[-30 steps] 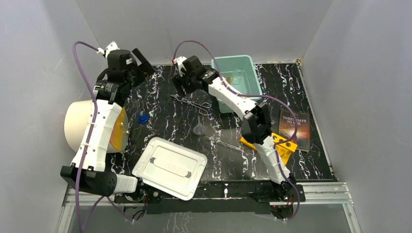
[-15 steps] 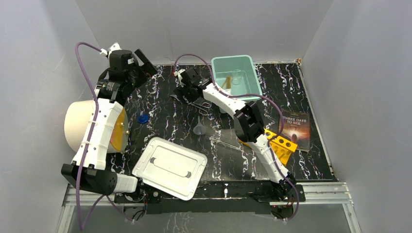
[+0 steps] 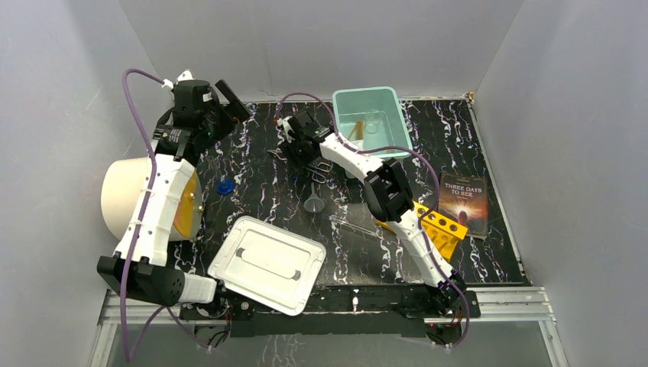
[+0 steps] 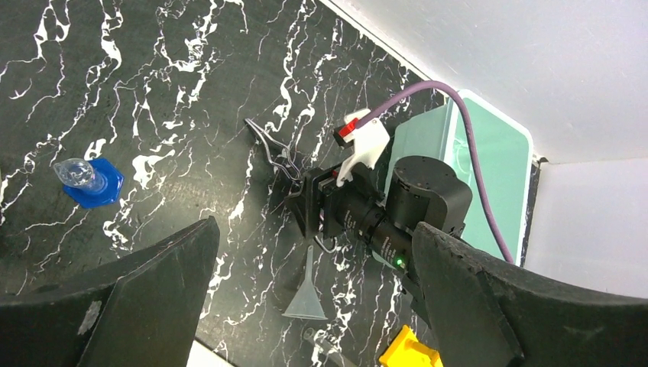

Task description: Organize the chemistry lab equipment

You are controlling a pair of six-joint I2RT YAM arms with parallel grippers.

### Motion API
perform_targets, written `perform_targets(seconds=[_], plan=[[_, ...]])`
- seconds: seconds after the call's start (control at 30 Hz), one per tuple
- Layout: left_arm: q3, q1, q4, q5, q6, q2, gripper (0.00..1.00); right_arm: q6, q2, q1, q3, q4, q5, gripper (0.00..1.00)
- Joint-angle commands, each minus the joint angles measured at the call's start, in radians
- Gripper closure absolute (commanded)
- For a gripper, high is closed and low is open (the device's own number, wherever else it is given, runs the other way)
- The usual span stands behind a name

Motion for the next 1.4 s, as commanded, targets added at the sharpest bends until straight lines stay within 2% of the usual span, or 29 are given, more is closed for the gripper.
perform_targets(seconds=[0.0,0.13,0.2,0.3,0.4,0.47,0.8,0.83,0.9,0.93,1.03,1.23,1.37], plan=[[-0.008,0.003,-0.003,0.021,-0.002,0.001,0.02,0.000,0.005,-0.007,-0.008,0.013,-0.041,0.44],[-0.021,0.003,-0.003,0.019,0.001,-0.010,0.02,0.000,0.001,-0.006,-0.013,0.003,-0.049,0.63],[-0.029,0.003,-0.002,0.016,0.002,-0.016,0.02,-0.003,-0.002,-0.002,-0.013,-0.002,-0.043,0.69],[-0.036,0.003,-0.001,0.019,0.004,-0.022,0.02,-0.027,-0.006,0.010,-0.022,0.004,-0.019,0.67],[-0.034,0.003,0.002,0.030,0.007,-0.017,0.02,-0.050,0.006,0.021,-0.029,0.017,-0.004,0.56],[-0.031,0.003,0.004,0.035,0.008,-0.012,0.02,-0.061,0.020,0.020,-0.028,0.034,0.003,0.53],[-0.036,0.003,-0.003,0.058,0.012,-0.010,0.02,-0.064,0.091,0.012,0.005,0.073,0.022,0.55],[-0.038,0.003,-0.003,0.060,0.010,-0.009,0.02,-0.064,0.093,0.011,0.005,0.074,0.025,0.57],[-0.038,0.003,-0.003,0.065,0.008,-0.004,0.02,-0.068,0.091,0.011,0.008,0.071,0.025,0.68],[-0.039,0.003,-0.003,0.067,0.007,-0.003,0.02,-0.070,0.085,0.012,0.006,0.070,0.025,0.76],[-0.045,0.003,-0.003,0.071,0.003,-0.003,0.02,-0.081,0.058,0.012,0.008,0.066,0.055,0.90],[-0.085,0.003,-0.011,0.092,-0.016,-0.002,0.02,-0.102,-0.011,-0.024,-0.008,0.082,0.087,1.00],[-0.114,0.004,-0.002,0.100,-0.051,0.002,0.02,-0.080,-0.060,-0.056,0.019,0.081,0.025,1.00]])
